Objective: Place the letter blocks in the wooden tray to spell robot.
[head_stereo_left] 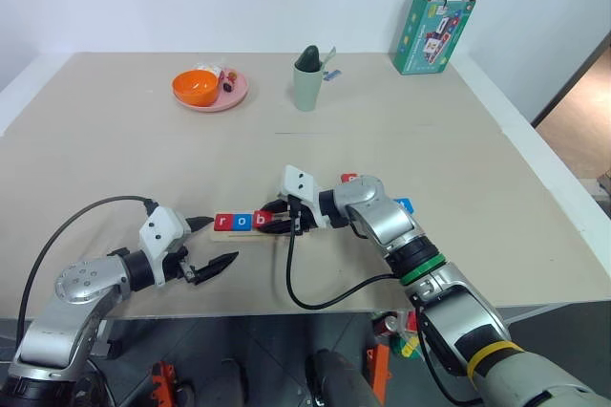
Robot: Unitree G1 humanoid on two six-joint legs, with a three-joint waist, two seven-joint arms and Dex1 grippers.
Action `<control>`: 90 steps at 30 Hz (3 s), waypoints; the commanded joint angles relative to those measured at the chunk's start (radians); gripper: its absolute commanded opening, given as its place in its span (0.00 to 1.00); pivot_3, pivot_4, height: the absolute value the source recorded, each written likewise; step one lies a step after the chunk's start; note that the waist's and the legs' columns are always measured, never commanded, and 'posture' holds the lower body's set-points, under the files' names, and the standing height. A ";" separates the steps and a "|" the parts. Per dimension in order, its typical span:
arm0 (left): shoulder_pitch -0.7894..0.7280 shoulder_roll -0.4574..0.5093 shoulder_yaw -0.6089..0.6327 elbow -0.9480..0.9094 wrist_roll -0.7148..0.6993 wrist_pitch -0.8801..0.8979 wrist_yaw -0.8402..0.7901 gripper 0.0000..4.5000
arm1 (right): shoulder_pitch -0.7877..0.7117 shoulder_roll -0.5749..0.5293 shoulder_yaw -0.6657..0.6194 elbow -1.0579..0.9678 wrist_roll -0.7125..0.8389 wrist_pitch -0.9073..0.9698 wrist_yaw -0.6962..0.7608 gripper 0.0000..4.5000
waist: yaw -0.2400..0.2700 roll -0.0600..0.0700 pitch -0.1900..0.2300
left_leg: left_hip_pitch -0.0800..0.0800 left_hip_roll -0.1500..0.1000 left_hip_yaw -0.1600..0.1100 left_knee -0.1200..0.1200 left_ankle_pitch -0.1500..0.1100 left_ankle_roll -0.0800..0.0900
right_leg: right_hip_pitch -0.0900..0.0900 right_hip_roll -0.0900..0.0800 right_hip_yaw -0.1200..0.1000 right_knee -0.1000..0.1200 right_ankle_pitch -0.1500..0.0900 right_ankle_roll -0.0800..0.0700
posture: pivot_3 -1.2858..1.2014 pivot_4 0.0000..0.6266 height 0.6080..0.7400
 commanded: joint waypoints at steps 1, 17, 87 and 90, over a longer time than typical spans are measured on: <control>-0.003 0.006 0.009 -0.028 0.007 -0.029 -0.003 1.00 | -0.022 0.023 -0.008 -0.004 0.008 0.003 0.000 0.27 | 0.000 0.000 0.000 | 0.000 0.000 0.000 0.000 0.000 0.000 | 0.000 0.000 0.000 0.000 0.000 0.000 | 0.52 0.24 1.00; -0.011 -0.003 0.010 -0.036 0.003 -0.036 0.004 1.00 | -0.037 0.036 -0.008 0.056 -0.018 -0.038 -0.005 0.27 | -0.002 0.000 0.000 | 0.000 0.000 0.000 0.000 0.000 0.000 | 0.000 0.000 0.000 0.000 0.000 0.000 | 0.52 0.24 1.00; 0.002 0.005 -0.004 -0.034 0.038 -0.035 -0.005 1.00 | -0.051 0.051 -0.018 0.132 -0.029 -0.067 -0.004 0.61 | -0.004 0.000 0.000 | 0.000 0.000 0.000 -0.001 0.000 0.000 | 0.000 0.000 0.000 0.000 -0.001 -0.001 | 0.52 0.24 1.00; 0.003 0.006 -0.005 -0.034 0.040 -0.036 -0.008 1.00 | -0.052 0.047 -0.016 0.136 -0.030 -0.074 -0.005 0.82 | -0.004 0.000 0.000 | 0.000 0.000 0.000 -0.001 0.000 0.000 | 0.000 0.000 0.000 0.000 -0.001 -0.001 | 0.52 0.24 1.00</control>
